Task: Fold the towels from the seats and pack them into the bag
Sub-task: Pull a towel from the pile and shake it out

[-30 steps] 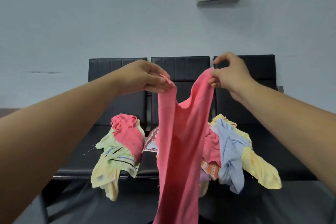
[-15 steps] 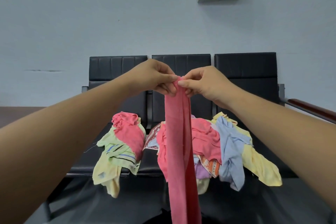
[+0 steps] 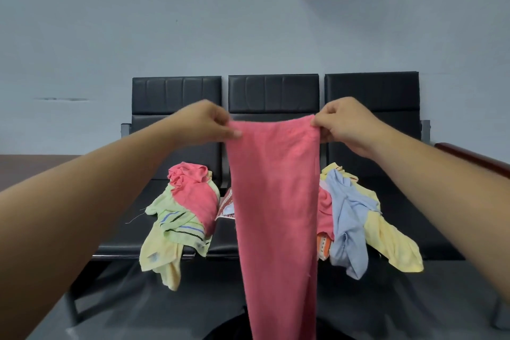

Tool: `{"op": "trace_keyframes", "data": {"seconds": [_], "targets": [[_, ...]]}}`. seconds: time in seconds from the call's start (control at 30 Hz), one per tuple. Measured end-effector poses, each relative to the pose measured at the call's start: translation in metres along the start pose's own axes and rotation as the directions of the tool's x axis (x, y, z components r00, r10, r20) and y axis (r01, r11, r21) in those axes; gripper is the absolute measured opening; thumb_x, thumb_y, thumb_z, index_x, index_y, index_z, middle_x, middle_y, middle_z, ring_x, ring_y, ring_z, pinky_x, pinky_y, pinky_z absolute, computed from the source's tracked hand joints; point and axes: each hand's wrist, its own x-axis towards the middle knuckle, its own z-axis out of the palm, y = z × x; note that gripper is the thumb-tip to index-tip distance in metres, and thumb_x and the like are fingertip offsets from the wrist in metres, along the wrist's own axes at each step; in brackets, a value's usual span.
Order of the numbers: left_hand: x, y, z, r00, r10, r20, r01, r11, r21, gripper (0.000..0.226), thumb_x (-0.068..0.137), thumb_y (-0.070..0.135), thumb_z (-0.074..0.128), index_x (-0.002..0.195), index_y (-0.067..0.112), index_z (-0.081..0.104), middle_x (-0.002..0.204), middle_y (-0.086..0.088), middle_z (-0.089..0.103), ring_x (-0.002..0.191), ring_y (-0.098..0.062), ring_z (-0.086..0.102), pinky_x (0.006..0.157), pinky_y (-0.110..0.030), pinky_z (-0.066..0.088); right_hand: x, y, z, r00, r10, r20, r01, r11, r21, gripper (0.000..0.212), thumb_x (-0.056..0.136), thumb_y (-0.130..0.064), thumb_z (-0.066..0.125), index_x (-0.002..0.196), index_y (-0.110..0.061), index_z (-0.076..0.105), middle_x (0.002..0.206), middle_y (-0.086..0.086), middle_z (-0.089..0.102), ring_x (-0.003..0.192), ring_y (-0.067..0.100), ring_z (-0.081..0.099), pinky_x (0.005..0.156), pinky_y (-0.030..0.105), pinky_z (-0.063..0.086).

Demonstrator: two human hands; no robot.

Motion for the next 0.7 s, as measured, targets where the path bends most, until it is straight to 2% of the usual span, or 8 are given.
{"op": "trace_keyframes", "data": {"seconds": [0.07, 0.13, 0.17, 0.23, 0.3, 0.5, 0.57, 0.7], "targets": [[0.000, 0.013, -0.007, 0.997, 0.062, -0.036, -0.071, 0.875, -0.479, 0.018, 0.085, 0.028, 0.076, 0.079, 0.011, 0.072, 0.072, 0.003, 0.069, 0.067, -0.006, 0.064, 0.076, -0.025, 0.057, 0.001, -0.013, -0.010, 1.000, -0.029, 0.004, 0.026, 0.942, 0.334, 0.009, 0.094, -0.001, 0.060, 0.089, 0.006, 0.064, 0.080, 0.012, 0.061, 0.071, 0.020, 0.063, 0.070, 0.030, 0.059], [0.000, 0.022, -0.016, 0.991, 0.134, 0.000, -0.074, 0.542, -0.837, 0.011, 0.087, 0.019, 0.068, 0.080, 0.012, 0.074, 0.074, 0.000, 0.072, 0.067, -0.009, 0.068, 0.076, -0.026, 0.060, 0.001, -0.025, -0.029, 0.985, -0.108, 0.135, -0.032, 0.652, 0.758, 0.014, 0.095, -0.006, 0.057, 0.086, -0.007, 0.067, 0.081, 0.005, 0.061, 0.074, 0.016, 0.060, 0.080, 0.030, 0.055], [0.000, 0.022, -0.017, 0.987, 0.155, 0.030, -0.048, 0.471, -0.881, 0.014, 0.088, 0.017, 0.064, 0.079, 0.011, 0.073, 0.071, 0.000, 0.070, 0.064, -0.009, 0.067, 0.070, -0.024, 0.060, 0.000, -0.027, -0.033, 0.968, -0.155, 0.195, -0.075, 0.565, 0.821, 0.016, 0.095, -0.009, 0.057, 0.084, -0.010, 0.069, 0.079, 0.003, 0.060, 0.073, 0.014, 0.059, 0.079, 0.029, 0.053], [0.003, 0.017, -0.010, 0.994, 0.072, 0.081, 0.011, 0.682, -0.731, 0.013, 0.085, 0.014, 0.066, 0.085, 0.001, 0.069, 0.074, -0.002, 0.070, 0.069, -0.011, 0.068, 0.068, -0.021, 0.059, 0.000, -0.020, -0.025, 0.966, -0.110, 0.235, -0.073, 0.752, 0.655, 0.016, 0.092, -0.009, 0.061, 0.077, -0.011, 0.064, 0.072, 0.003, 0.055, 0.065, 0.015, 0.055, 0.068, 0.028, 0.050], [0.004, 0.008, 0.002, 0.999, -0.053, -0.010, 0.042, 0.889, -0.455, 0.016, 0.085, 0.009, 0.075, 0.092, -0.004, 0.068, 0.082, -0.007, 0.072, 0.082, -0.016, 0.070, 0.077, -0.023, 0.061, 0.003, -0.006, -0.010, 0.996, -0.038, 0.075, 0.019, 0.971, 0.240, 0.021, 0.091, -0.003, 0.064, 0.072, -0.009, 0.058, 0.073, 0.008, 0.058, 0.069, 0.018, 0.060, 0.070, 0.031, 0.056], [0.005, -0.001, 0.016, 0.990, -0.098, -0.099, 0.013, 0.769, -0.640, 0.019, 0.087, 0.007, 0.074, 0.105, 0.007, 0.070, 0.099, -0.018, 0.075, 0.095, -0.024, 0.074, 0.084, -0.033, 0.061, 0.009, 0.009, -0.004, 1.000, -0.002, -0.023, 0.010, 0.927, 0.375, 0.007, 0.096, -0.004, 0.064, 0.093, -0.010, 0.065, 0.111, 0.012, 0.065, 0.102, 0.022, 0.066, 0.091, 0.037, 0.059], [0.006, 0.003, 0.021, 0.987, -0.111, -0.114, 0.012, 0.766, -0.643, 0.026, 0.088, 0.009, 0.074, 0.114, 0.005, 0.069, 0.107, -0.023, 0.072, 0.099, -0.027, 0.073, 0.085, -0.034, 0.061, 0.010, 0.010, 0.001, 1.000, -0.017, 0.025, 0.009, 0.954, 0.301, 0.022, 0.096, -0.001, 0.063, 0.118, -0.002, 0.066, 0.117, 0.014, 0.067, 0.109, 0.024, 0.067, 0.097, 0.039, 0.057], [0.011, 0.016, 0.027, 0.987, -0.098, -0.130, -0.004, 0.782, -0.623, 0.015, 0.093, 0.013, 0.070, 0.102, 0.001, 0.070, 0.097, -0.013, 0.075, 0.089, -0.019, 0.072, 0.079, -0.029, 0.061, 0.005, 0.005, 0.009, 0.978, -0.107, 0.178, 0.085, 0.989, 0.125, 0.021, 0.098, -0.002, 0.060, 0.115, -0.001, 0.073, 0.111, 0.015, 0.075, 0.112, 0.029, 0.069, 0.103, 0.041, 0.054]]}}
